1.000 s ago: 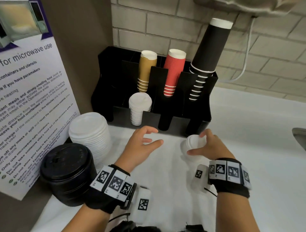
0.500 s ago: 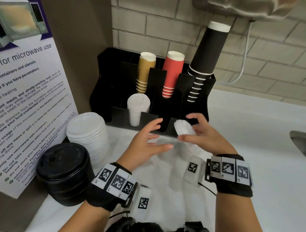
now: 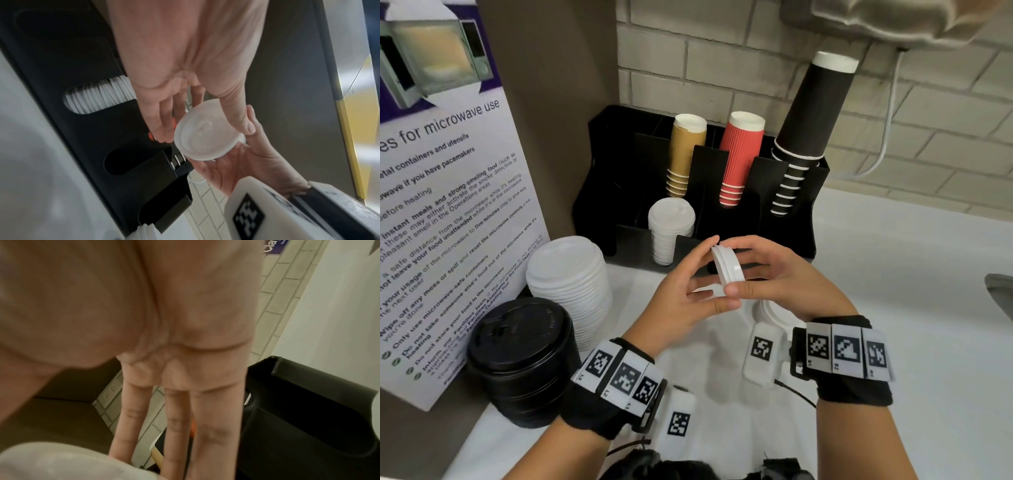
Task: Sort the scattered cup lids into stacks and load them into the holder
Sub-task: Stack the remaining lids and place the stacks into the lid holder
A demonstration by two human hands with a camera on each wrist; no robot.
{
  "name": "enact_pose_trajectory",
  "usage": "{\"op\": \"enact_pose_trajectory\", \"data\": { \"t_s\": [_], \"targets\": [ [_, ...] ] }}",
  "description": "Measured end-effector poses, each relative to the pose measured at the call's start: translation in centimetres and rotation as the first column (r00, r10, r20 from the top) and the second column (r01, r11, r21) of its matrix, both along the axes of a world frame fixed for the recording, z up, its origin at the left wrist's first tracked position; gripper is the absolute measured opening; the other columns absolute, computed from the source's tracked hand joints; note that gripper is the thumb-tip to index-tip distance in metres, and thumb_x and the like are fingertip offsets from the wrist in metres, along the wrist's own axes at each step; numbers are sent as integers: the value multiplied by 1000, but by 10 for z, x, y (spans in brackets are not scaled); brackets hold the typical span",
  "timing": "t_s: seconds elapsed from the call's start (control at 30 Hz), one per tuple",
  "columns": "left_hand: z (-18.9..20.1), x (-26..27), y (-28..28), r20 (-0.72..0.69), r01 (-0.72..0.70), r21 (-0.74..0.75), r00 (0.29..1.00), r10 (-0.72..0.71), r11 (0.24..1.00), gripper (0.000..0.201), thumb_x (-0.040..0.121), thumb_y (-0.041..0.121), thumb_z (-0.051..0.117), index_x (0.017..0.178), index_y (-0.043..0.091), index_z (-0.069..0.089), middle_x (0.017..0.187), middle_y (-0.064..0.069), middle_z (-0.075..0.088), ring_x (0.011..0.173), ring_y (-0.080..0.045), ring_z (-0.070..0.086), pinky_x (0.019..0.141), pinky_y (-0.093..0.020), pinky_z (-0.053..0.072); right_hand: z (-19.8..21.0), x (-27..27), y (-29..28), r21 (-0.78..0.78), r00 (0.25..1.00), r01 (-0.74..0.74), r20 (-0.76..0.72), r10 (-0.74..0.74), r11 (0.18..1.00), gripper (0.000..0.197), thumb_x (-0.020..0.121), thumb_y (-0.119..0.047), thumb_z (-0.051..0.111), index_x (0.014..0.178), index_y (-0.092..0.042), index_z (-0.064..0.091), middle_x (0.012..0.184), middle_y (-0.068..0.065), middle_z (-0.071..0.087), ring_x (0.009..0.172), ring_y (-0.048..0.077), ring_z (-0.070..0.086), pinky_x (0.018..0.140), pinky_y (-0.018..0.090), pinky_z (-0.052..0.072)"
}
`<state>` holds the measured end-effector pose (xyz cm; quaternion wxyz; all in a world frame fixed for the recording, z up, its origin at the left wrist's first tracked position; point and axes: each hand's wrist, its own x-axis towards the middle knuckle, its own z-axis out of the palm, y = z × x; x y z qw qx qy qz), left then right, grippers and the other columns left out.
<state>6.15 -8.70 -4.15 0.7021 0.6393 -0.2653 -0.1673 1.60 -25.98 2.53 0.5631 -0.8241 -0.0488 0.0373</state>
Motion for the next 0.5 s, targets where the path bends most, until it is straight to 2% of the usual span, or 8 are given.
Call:
{"op": "enact_pose_trajectory", "data": {
  "t_s": [0.1,0.2,0.27,0.3,0.37,0.43,0.5],
  "targets": [
    [-1,2,2,0,28,31,1000,-28,999,88,67,38,80,136,57,29,148,14,42,131,-8,49,105,-43,46,-2,4,3,-22,1000,-5,7,5,1000,55,68,-26,83,119,-27,61,110,1,69,104,16,66,94,37,51],
    [-3,5,6,15,26,107,1000,-28,994,106,66,40,79,148,49,13,152,19,34,131,0,46,104,-32,47,1,17,4,-39,1000,-4,10,4,999,54,70,-22,84,118,-28,59,109,2,69,99,17,68,89,38,54],
    [-4,5,8,-25,3,191,1000,2,982,114,61,46,79,153,40,12,150,18,33,129,-4,46,98,-26,48,8,32,7,-56,996,74,48,-71,996,59,67,-25,85,118,-29,55,108,2,68,94,13,68,83,32,56],
    [-4,5,9,-43,-16,229,999,26,973,106,63,48,78,151,39,20,147,16,36,126,-6,48,92,-21,49,14,43,10,-74,990,115,92,-108,991,61,66,-26,85,118,-28,53,107,0,66,92,9,68,79,27,56],
    [-5,6,9,-51,-49,287,997,66,957,67,76,46,74,135,41,42,141,14,42,118,-4,52,81,-13,46,24,67,18,-187,970,155,213,-114,970,61,67,-26,85,118,-25,52,109,-4,62,93,5,63,77,18,53],
    [-6,8,9,-56,-70,314,994,92,947,43,84,40,71,123,38,54,134,12,48,112,-6,55,78,-14,45,28,96,27,-393,957,146,289,-29,908,60,70,-26,83,122,-20,54,116,1,59,105,12,57,86,22,48],
    [-6,10,9,-75,-89,321,990,119,943,38,84,38,72,118,35,58,128,12,51,109,-8,56,73,-16,46,27,121,37,-559,963,112,265,50,821,59,74,-25,80,126,-19,53,121,5,52,112,19,50,88,22,39]
  ]
}}
